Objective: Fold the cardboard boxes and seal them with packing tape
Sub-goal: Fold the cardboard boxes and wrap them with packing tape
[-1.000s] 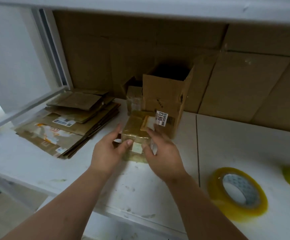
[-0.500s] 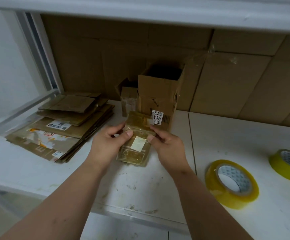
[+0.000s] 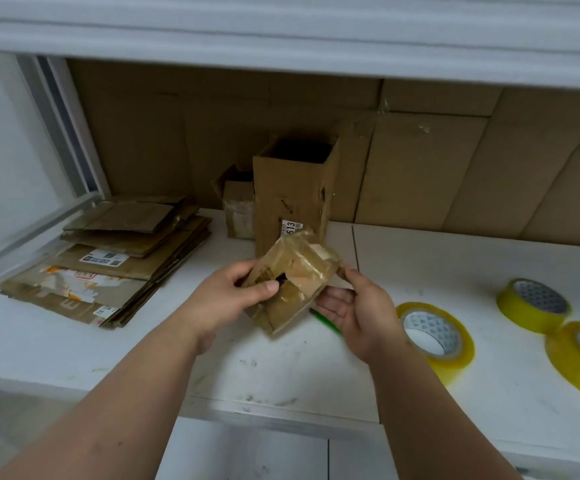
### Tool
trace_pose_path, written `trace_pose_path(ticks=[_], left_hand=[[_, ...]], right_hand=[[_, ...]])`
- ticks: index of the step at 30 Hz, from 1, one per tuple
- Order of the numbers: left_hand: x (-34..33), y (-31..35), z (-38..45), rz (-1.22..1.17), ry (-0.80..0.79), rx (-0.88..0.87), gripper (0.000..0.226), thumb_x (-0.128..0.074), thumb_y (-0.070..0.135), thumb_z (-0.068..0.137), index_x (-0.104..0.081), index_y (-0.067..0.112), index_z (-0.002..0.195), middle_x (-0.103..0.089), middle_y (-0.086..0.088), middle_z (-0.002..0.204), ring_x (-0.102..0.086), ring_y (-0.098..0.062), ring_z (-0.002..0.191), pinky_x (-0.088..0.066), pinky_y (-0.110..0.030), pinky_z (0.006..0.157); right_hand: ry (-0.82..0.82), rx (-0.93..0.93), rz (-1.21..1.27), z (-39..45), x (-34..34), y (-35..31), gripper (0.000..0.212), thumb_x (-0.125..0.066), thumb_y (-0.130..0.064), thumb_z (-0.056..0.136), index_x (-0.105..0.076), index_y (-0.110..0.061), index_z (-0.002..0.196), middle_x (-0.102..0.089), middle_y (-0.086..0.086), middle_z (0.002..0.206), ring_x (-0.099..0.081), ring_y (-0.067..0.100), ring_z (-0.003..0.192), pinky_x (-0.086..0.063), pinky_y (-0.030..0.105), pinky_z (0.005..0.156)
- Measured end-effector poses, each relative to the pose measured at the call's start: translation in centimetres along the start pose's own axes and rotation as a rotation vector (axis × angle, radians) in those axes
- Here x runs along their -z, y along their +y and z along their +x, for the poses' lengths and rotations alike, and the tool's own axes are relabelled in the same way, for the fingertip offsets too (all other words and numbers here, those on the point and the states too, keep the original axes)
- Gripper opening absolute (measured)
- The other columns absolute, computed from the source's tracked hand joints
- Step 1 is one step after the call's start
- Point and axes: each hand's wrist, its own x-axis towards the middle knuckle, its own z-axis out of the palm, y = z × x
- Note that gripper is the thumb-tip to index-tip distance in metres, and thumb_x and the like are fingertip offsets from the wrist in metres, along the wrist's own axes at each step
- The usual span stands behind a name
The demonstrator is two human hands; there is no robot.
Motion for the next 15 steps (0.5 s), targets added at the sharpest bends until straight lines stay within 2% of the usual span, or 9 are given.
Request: trace_pose_path(ticks=[2,5,7,8,10,13,15], left_hand=[[-0.8,0.0,0.3,0.039,0.031,0.004,0.042,-0.078,0.033,0.081,-0.067,0.037,0.122,-0.074,0.011,0.106,-0.069,-0.011,0.099,-0.05,-0.026,0.083],[-2.3,0.0,0.8,0.104,0.062,0.01,0.047,-0.079,0.031,0.082,-0.064,0.032,0.126,-0.072,0.009,0.11,-0.068,-0.016,0.101,-0.052,-0.035,0.092],[-3.5,0.2,1.1,0.107,0.07,0.009,0.053,-0.084,0.03,0.077,-0.059,0.028,0.124,-0.069,0.006,0.113,-0.067,-0.018,0.103,-0.051,-0.042,0.097],[-4.0,0.3,1.3,0.095,0.072,0.012,0.055,-0.086,0.03,0.075,-0.055,0.027,0.121,-0.068,0.004,0.113,-0.066,-0.018,0.104,-0.051,-0.044,0.098],[-5.1,0.6,1.7,0.079,0.073,0.013,0.056,-0.088,0.03,0.072,-0.053,0.028,0.116,-0.067,0.002,0.111,-0.065,-0.017,0.102,-0.051,-0.043,0.098],[-7.0,1.2,2.7,0.068,0.043,-0.006,0.055,-0.087,0.02,0.073,-0.055,0.027,0.117,-0.066,0.003,0.114,-0.066,-0.015,0.101,-0.053,-0.039,0.095],[-8.4,1.8,3.5,0.084,0.018,-0.027,0.063,-0.082,0.008,0.073,-0.054,0.026,0.126,-0.066,0.006,0.115,-0.066,-0.012,0.1,-0.052,-0.032,0.092]], right_hand=[[-0.041,0.023,-0.025,-0.5,0.4,-0.2,0.04,-0.055,-0.032,0.098,-0.048,-0.017,0.134,-0.071,0.022,0.113,-0.07,0.034,0.104,-0.049,0.05,0.103],[-0.11,0.091,-0.145,-1.1,1.0,-0.2,0.059,-0.064,-0.034,0.092,-0.044,-0.016,0.144,-0.067,0.014,0.124,-0.062,0.028,0.119,-0.046,0.05,0.106],[-0.108,0.129,-0.201,-1.4,1.6,-0.2,0.057,-0.069,-0.03,0.09,-0.045,-0.017,0.139,-0.067,0.002,0.124,-0.063,0.018,0.116,-0.05,0.043,0.102],[-0.116,0.15,-0.218,-1.4,2.0,-0.4,0.056,-0.074,-0.026,0.086,-0.046,-0.018,0.134,-0.069,-0.002,0.121,-0.066,0.015,0.111,-0.054,0.036,0.096],[-0.142,0.191,-0.234,-1.3,2.9,-0.8,0.064,-0.082,-0.019,0.072,-0.048,-0.019,0.126,-0.07,-0.002,0.119,-0.069,0.014,0.105,-0.057,0.029,0.086],[-0.116,0.253,-0.348,-1.0,4.2,-2.1,0.08,-0.079,-0.013,0.058,-0.048,-0.015,0.132,-0.067,0.0,0.122,-0.067,0.017,0.109,-0.055,0.038,0.095],[-0.08,0.259,-0.476,-0.4,5.3,-3.3,0.088,-0.075,-0.011,0.053,-0.047,-0.018,0.136,-0.066,-0.007,0.122,-0.069,0.017,0.104,-0.057,0.039,0.089]])
